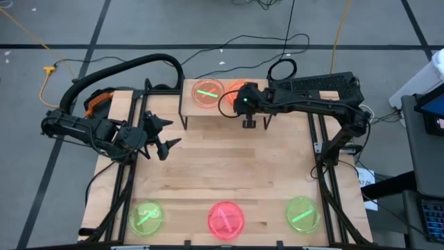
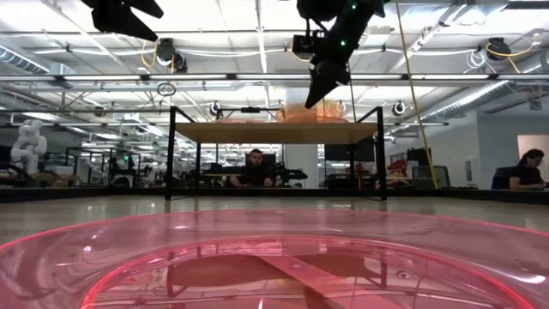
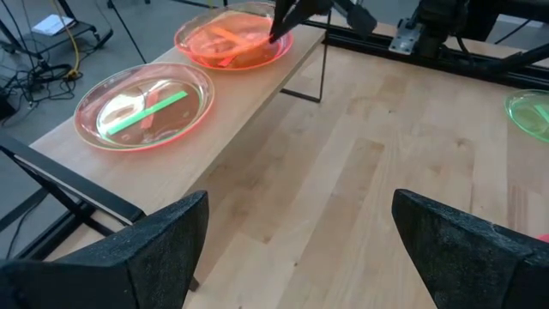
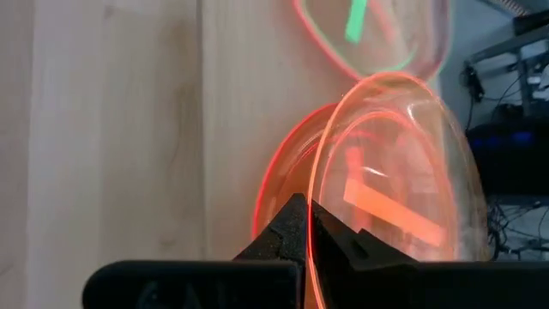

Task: Place and stack plates onto a shelf
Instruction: Stack the orange plate on top of the pink plate on the shelf, then stack the green plate on top of the green plate on the shelf

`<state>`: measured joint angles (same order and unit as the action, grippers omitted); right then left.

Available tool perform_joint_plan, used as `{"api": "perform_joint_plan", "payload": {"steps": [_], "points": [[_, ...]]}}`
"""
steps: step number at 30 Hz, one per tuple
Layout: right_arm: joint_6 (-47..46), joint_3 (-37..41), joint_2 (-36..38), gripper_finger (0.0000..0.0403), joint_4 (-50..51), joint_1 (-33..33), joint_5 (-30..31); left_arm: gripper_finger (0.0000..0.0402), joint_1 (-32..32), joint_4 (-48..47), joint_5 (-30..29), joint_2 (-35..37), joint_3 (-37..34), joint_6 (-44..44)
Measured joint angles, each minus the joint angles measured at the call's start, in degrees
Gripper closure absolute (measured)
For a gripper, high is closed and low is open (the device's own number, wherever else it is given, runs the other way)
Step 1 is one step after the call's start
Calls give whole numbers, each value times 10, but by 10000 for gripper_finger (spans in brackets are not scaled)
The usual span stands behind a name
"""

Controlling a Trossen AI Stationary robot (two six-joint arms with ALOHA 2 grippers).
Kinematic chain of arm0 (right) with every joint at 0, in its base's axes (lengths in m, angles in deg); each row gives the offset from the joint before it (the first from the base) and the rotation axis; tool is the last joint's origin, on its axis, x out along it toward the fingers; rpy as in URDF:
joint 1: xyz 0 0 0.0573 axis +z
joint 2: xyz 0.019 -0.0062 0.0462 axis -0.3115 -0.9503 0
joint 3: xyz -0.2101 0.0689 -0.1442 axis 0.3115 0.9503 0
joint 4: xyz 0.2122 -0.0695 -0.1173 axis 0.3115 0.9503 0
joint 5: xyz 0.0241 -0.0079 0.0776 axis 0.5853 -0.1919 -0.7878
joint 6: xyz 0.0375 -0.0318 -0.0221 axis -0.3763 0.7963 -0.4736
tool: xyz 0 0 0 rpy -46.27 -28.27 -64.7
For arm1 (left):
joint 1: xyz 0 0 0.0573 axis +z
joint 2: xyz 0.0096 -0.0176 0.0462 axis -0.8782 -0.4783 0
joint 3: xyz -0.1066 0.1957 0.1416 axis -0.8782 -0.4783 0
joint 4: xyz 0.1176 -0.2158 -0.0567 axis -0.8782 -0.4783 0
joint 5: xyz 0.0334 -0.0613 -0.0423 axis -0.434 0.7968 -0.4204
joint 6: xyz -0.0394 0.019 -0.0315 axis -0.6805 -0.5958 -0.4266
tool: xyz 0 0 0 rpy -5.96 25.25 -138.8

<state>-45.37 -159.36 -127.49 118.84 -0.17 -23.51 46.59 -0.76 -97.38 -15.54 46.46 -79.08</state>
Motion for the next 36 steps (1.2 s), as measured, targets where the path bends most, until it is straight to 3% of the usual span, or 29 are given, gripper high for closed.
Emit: {"api": "perform_joint_plan", "payload": {"steps": [16,29,36], "points": [[-37,0,9,396,38,-9,-1,30,0,0,0,0,0,0],[-43,0,10,280,7,-8,0,30,0,0,0,0,0,0],[-43,0,10,255,-8,-1,1,30,0,0,0,0,0,0]]}}
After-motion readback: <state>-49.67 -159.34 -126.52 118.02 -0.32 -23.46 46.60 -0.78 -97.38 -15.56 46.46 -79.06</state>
